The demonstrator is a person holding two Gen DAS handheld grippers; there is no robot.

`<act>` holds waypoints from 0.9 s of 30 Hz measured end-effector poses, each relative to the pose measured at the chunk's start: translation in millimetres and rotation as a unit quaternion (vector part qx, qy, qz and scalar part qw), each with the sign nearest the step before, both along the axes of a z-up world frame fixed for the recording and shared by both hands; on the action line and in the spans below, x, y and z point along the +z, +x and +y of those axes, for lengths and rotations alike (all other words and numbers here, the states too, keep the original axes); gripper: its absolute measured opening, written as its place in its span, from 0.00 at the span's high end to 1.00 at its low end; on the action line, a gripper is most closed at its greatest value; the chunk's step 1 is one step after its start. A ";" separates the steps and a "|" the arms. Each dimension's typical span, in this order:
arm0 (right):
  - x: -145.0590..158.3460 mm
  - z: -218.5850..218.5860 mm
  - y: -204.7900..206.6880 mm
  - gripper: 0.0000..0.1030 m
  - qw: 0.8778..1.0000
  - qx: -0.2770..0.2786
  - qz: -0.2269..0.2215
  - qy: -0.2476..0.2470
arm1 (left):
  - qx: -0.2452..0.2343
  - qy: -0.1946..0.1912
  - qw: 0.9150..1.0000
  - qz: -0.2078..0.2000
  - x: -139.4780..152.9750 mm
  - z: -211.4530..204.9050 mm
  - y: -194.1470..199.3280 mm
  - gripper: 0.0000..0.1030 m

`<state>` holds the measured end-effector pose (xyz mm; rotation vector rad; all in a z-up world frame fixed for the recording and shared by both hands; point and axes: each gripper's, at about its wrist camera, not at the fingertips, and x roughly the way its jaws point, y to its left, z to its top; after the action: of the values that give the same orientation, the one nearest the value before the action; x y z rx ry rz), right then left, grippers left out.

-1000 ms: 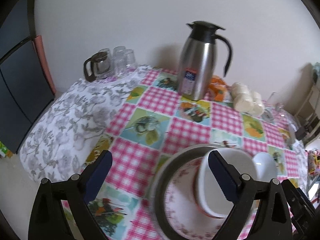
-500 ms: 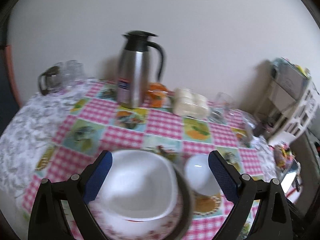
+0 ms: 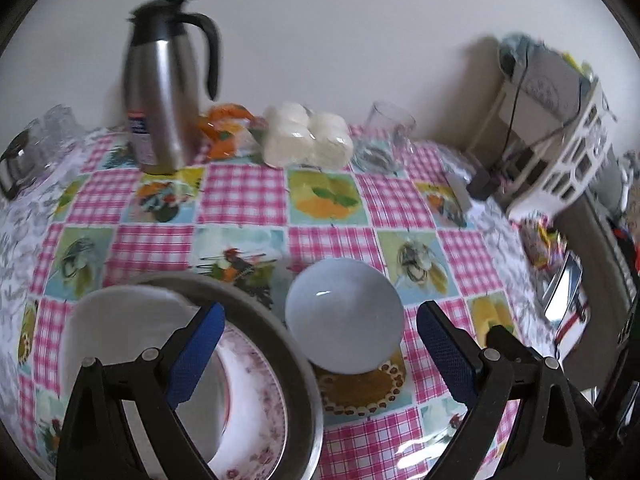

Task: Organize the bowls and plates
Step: 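Move both tools to the white round bowl on the cloth, then close the left tool on the round bowl rim while the right tool approaches it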

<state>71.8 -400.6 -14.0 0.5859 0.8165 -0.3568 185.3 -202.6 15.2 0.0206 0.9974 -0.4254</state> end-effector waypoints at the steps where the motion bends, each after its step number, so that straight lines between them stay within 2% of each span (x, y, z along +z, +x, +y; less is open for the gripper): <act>1: -2.8 0.7 2.4 0.00 1.000 0.003 0.001 0.001 | -0.004 0.015 1.000 0.003 -2.1 -5.4 1.1 0.06; 3: -9.3 4.5 8.6 0.00 1.000 0.011 0.006 0.000 | -0.008 0.041 0.999 0.008 -6.3 -17.3 7.3 0.06; 8: -26.2 15.1 22.0 0.02 0.999 0.033 0.018 0.004 | -0.013 0.071 0.996 0.042 -18.8 -34.9 25.2 0.06; 12: -36.6 22.3 32.4 0.16 0.999 0.048 0.021 0.013 | -0.025 0.113 0.991 0.063 -34.5 -51.3 36.7 0.06; 16: -44.7 29.7 42.2 0.22 0.998 0.062 0.022 0.018 | -0.022 0.150 0.985 0.079 -51.3 -57.8 48.3 0.07; 19: -52.9 34.7 49.5 0.28 0.997 0.072 0.023 0.025 | -0.022 0.172 0.980 0.093 -64.0 -60.5 55.8 0.17; 22: -59.9 37.5 54.8 0.34 0.996 0.076 0.027 0.031 | -0.020 0.186 0.977 0.099 -73.2 -63.0 62.3 0.18; 27: -70.0 39.0 62.5 0.40 0.996 0.079 0.033 0.041 | -0.019 0.198 0.973 0.117 -87.3 -64.6 73.2 0.28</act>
<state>134.3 -361.6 -84.0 0.5834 0.9380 -0.2002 258.5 -267.2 -72.2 0.3572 1.3038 -0.2613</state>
